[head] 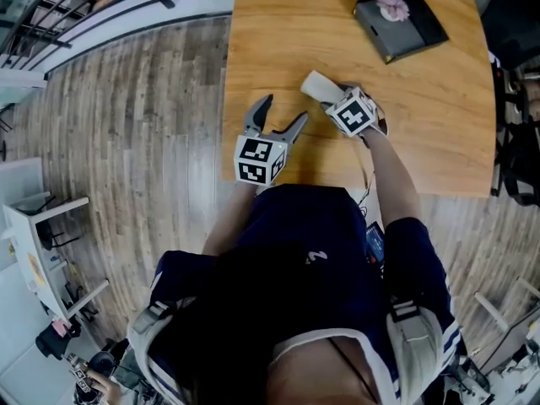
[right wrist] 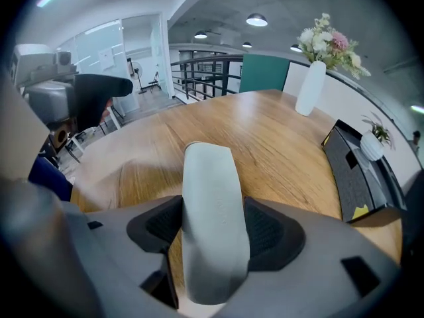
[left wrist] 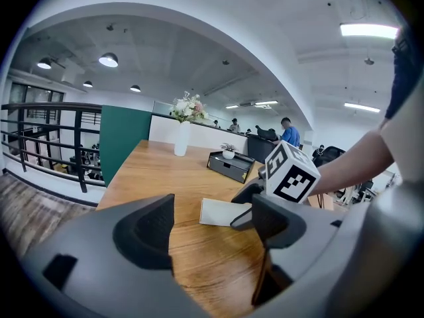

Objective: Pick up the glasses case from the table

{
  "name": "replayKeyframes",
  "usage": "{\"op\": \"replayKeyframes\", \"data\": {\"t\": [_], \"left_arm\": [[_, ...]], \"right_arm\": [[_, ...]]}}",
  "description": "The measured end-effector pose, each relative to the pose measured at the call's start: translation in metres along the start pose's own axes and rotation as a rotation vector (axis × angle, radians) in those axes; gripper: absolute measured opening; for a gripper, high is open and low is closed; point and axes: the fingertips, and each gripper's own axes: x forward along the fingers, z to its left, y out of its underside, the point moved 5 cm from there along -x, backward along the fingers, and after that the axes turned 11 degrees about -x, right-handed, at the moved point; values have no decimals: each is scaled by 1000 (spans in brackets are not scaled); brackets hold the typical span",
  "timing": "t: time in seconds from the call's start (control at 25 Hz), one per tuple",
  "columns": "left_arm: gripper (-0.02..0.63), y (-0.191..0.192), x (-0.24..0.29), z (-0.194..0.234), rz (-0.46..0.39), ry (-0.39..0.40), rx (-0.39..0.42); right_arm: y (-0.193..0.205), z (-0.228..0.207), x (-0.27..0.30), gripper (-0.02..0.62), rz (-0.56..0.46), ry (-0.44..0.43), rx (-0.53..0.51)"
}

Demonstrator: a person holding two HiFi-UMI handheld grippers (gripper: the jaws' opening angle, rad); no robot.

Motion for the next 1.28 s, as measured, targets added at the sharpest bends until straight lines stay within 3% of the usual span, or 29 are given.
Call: {"op": "replayKeyframes", "data": {"t": [0.16,0.72,1.28], "left_arm": [[356,3,-4,1,-11,-11,-10],[356,3,-11,-33,-68,-39,-25],[356,-9,-30,-87,-181,-40,-1]], "right_arm": [[-7,3,-11,300,-54,45,-30],[-26,2,-105,301,-336,198,9],[3,21,-226,302,-656,414,131]]}}
